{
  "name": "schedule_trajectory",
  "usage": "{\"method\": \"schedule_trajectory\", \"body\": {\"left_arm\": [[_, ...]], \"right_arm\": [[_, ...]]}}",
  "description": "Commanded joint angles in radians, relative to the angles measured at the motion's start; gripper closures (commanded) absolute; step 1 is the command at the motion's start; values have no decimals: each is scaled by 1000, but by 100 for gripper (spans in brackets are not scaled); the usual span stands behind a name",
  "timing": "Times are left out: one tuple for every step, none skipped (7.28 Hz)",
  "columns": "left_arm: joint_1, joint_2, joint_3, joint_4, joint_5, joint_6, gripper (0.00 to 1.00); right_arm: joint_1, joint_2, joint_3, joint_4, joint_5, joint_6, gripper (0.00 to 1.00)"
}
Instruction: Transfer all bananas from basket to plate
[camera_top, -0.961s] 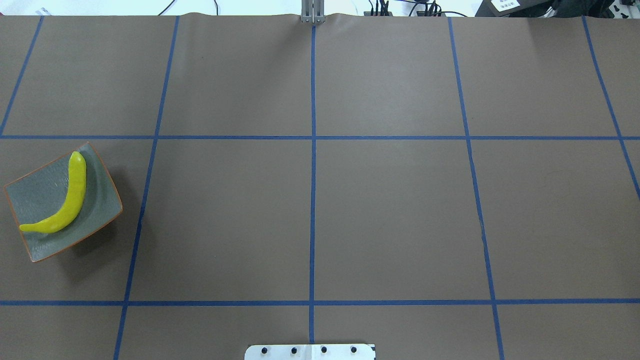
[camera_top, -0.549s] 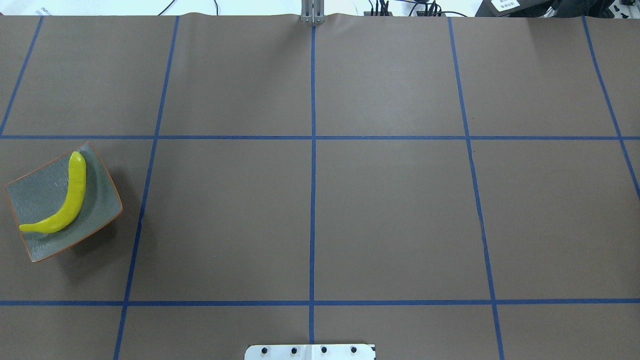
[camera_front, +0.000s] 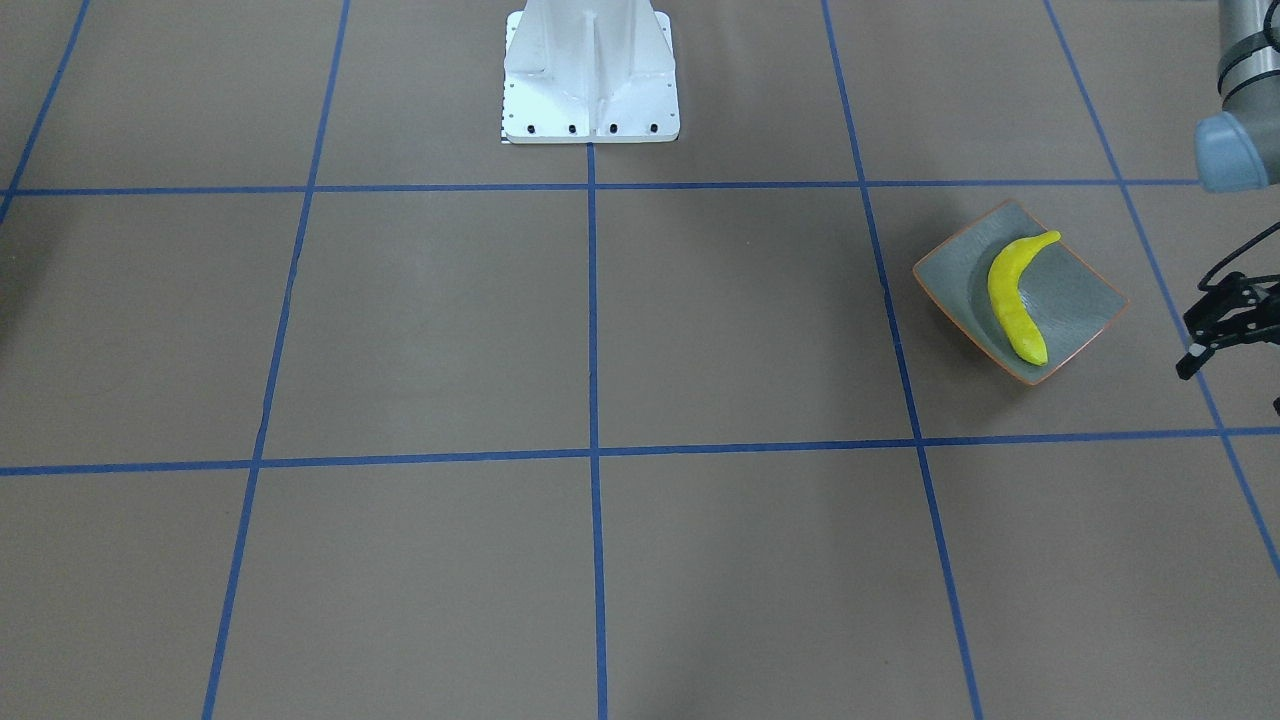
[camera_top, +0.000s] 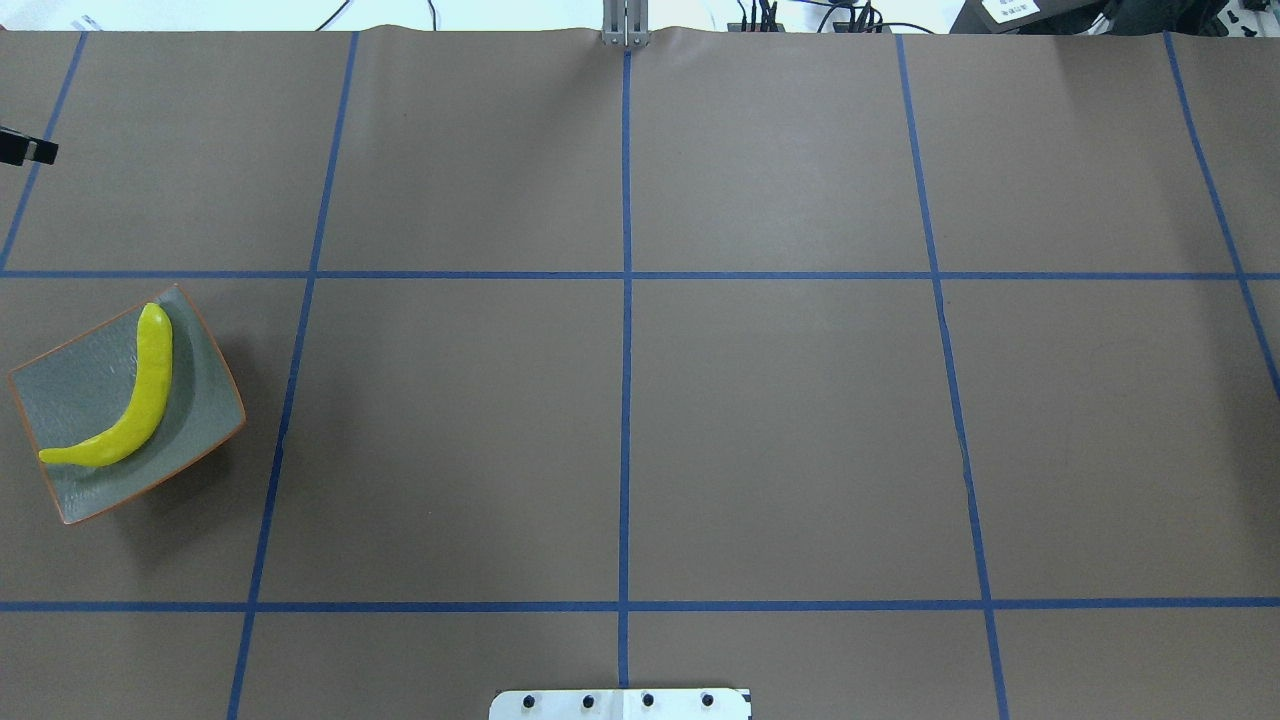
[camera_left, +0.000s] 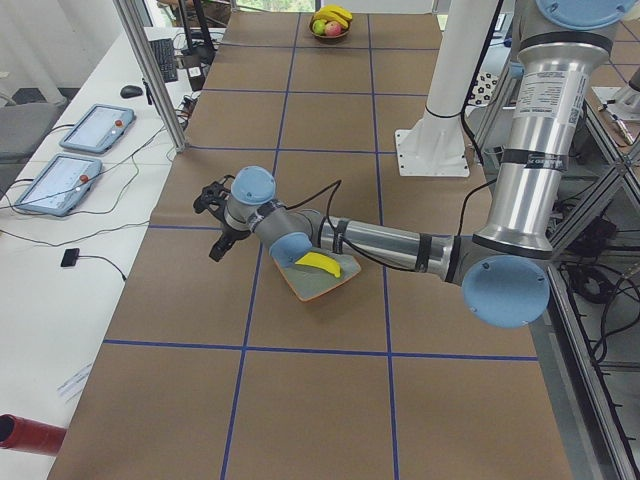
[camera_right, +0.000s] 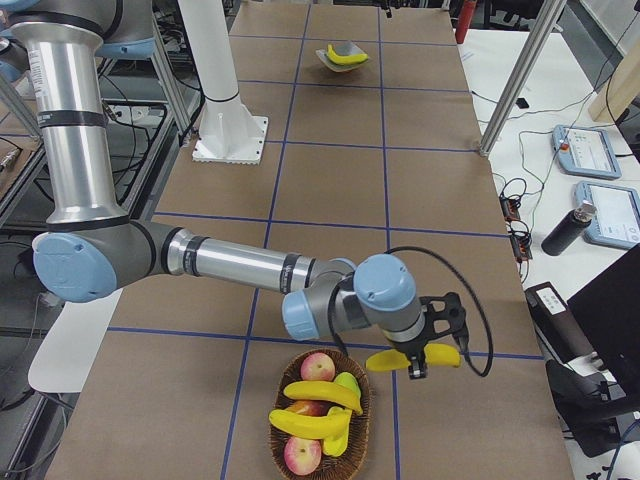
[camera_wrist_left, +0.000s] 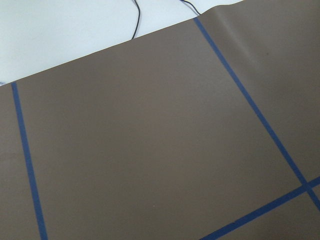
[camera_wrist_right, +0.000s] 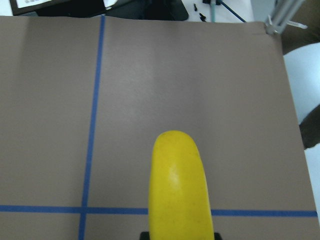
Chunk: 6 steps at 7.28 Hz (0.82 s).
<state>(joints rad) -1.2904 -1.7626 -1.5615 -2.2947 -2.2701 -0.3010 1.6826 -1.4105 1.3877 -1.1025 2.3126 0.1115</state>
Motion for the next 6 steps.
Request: {"method": "schedule_trajectory", "body": {"left_arm": [[64,-96,-2,-9,-3,-101,0],[104,-150,-9,-11,-3,-218,0],[164,-199,-26,-11,-3,-336,0],[205,-252,-41,-11,-3,-449,0],[251,-300,-61,-11,0,-551,0],[296,-346,-77,-18,1,-644,0]], "right_arm": [[-127,67,36,66,-2,190,100],[-192,70,48,154,-5,282,100],[-275,100,48,232,-8,386,100],[-341,149,50,280,-9,527,100],[-403,178,63,315,-13,666,100],[-444,194,104,316,-28,798,100]]}}
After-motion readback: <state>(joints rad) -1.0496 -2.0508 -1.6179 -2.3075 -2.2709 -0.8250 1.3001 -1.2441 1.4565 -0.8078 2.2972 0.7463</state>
